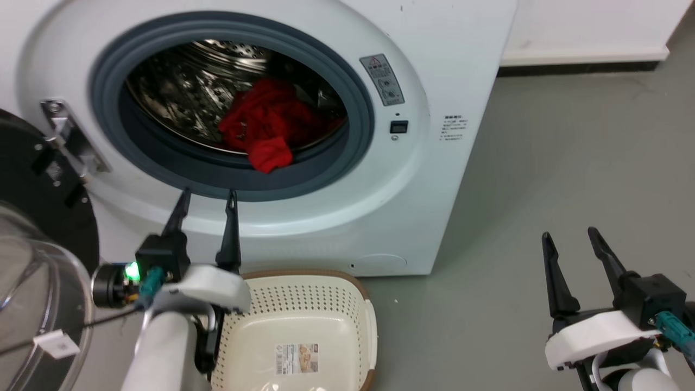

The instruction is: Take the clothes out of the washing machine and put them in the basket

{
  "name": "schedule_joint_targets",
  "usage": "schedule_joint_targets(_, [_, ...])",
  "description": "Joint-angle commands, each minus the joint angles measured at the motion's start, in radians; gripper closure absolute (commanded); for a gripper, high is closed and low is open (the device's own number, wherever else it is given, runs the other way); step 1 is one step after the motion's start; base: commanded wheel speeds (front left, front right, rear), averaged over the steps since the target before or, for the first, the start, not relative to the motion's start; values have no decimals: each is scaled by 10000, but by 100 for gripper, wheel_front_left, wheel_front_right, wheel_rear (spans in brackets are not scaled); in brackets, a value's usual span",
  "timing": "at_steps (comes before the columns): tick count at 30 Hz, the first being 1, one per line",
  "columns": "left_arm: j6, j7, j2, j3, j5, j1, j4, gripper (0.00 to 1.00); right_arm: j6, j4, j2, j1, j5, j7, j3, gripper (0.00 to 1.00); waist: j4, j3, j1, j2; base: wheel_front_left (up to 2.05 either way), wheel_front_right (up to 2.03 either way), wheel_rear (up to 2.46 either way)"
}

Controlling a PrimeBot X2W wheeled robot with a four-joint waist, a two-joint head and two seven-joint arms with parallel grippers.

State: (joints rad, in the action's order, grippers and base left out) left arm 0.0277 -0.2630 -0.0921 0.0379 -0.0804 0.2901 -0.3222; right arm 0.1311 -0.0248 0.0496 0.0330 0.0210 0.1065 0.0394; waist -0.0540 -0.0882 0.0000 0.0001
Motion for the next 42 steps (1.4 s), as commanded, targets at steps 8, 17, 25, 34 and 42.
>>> schedule_joint_targets(8, [251, 726, -679, -326, -310, 2529, -1423, 0, -7, -221, 7, 684, 271, 431, -17, 0, -1155, -1614, 0, -1, 0, 0, 0])
schedule_joint_targets(17, [656, 2870, -2128, -503, -573, 5895, -3163, 0, -7, -950, 1, 1761, 809, 1220, -306, 0, -2365, -3572, 0, -1, 0, 0, 0])
schedule_joint_targets(25, [768, 4582, -3226, -351, -437, 7688, -3904, 0, -7, -1575, 1, 2471, 1515, 1544, -752, 0, -3163, -4690, 0, -1, 0, 0, 0])
schedule_joint_targets(34, [928, 7192, -4193, 65, -333, 9405, -4363, 0, -7, -1440, 3, 2874, 2115, 1579, -1106, 0, -3786, -5525, 0, -1, 0, 0, 0])
schedule_joint_targets(42, [902, 9517, -5000, 143, -420, 9759, -4462, 0, -7, -1342, 3, 2925, 2294, 1581, -1204, 0, -4128, -5967, 0, -1, 0, 0, 0])
